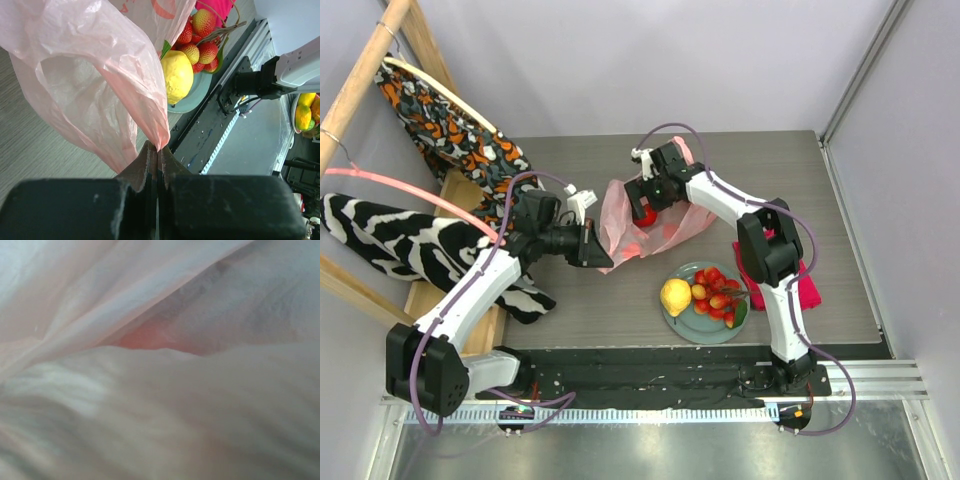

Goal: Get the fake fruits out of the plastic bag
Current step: Take out the fake fruit from the plastic bag.

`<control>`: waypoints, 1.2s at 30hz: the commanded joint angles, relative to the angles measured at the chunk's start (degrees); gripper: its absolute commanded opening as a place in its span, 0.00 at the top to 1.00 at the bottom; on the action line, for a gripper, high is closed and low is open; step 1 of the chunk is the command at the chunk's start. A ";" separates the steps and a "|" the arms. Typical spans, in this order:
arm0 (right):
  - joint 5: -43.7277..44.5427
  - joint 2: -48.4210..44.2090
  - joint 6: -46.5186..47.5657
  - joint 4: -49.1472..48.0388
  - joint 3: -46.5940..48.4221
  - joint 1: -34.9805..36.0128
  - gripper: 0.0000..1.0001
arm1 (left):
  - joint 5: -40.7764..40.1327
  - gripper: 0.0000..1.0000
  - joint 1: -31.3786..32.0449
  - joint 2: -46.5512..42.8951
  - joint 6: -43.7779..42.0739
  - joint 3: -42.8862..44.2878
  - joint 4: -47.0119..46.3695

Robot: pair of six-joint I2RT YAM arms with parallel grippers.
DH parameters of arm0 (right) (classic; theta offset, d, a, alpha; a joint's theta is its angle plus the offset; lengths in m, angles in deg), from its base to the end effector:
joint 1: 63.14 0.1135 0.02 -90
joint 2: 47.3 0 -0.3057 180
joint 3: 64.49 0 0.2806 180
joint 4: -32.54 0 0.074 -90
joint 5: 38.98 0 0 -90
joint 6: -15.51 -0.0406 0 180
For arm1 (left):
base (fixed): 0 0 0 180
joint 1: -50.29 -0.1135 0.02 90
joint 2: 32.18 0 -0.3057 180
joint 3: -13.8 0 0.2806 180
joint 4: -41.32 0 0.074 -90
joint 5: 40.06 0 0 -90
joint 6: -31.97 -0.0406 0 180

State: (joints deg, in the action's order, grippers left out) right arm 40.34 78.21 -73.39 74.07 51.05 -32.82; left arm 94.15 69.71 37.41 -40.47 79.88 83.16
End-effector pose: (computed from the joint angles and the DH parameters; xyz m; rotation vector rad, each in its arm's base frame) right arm 0.4665 0.2815 0.2246 -0.7557 2.3853 0.4465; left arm 0.2414 -0.1151 0.3095 0.4330 2.3594 -1.2196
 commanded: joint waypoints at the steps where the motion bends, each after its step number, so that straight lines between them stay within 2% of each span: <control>1: 2.76 -0.18 -1.02 -0.80 4.03 0.35 0.02 | 2.29 1.00 -0.70 -0.85 0.19 0.14 -0.49; 3: 3.29 -0.18 -2.07 -0.71 4.03 0.52 0.08 | 2.38 1.00 -0.61 -0.41 0.54 0.58 -0.76; 7: 2.86 -0.53 -0.06 -0.80 3.50 0.52 0.30 | 2.20 1.00 -0.61 -0.06 0.98 0.76 -1.46; 8: 2.68 -0.62 0.39 -0.80 3.33 0.44 0.40 | 2.20 1.00 -0.61 -0.15 0.98 0.76 -1.46; 10: 2.16 -0.71 1.09 -0.89 3.15 0.52 0.46 | 1.94 1.00 -0.61 -0.50 0.90 0.84 -1.20; 11: 1.80 -0.88 1.35 -0.72 2.98 0.44 0.54 | 1.76 1.00 -0.61 -0.50 0.81 0.76 -1.11; 14: 0.92 -2.19 1.97 0.16 2.45 0.44 0.64 | 1.41 1.00 -0.70 -0.85 0.81 0.76 -1.02; 19: -1.00 -10.71 4.87 2.18 -1.50 0.35 0.67 | -0.26 1.00 -0.87 0.11 1.33 2.60 -2.68; 24: -8.56 -20.28 10.76 12.02 -3.34 0.26 0.71 | -1.67 1.00 -0.79 3.97 5.28 5.85 -7.69; 29: -18.04 -29.44 14.89 12.73 -8.80 0.52 0.71 | -0.18 1.00 -0.61 8.80 8.54 11.02 -11.83; 32: -19.82 -33.48 20.23 18.41 -9.07 1.05 0.71 | -1.04 1.00 -0.61 10.48 10.03 13.66 -12.53; 35: -19.12 -40.59 29.72 24.04 -13.44 1.14 0.71 | -2.02 1.00 -0.61 11.10 10.47 14.73 -12.18; 36: -17.99 -43.05 32.18 25.20 -17.72 1.23 0.70 | -2.11 1.00 -0.52 11.10 11.00 14.64 -12.62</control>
State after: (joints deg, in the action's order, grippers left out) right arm 23.97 42.94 -53.69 89.74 40.78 -32.12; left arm 92.73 69.67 48.66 -31.79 91.38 74.31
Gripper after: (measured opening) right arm 0.680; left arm 0.016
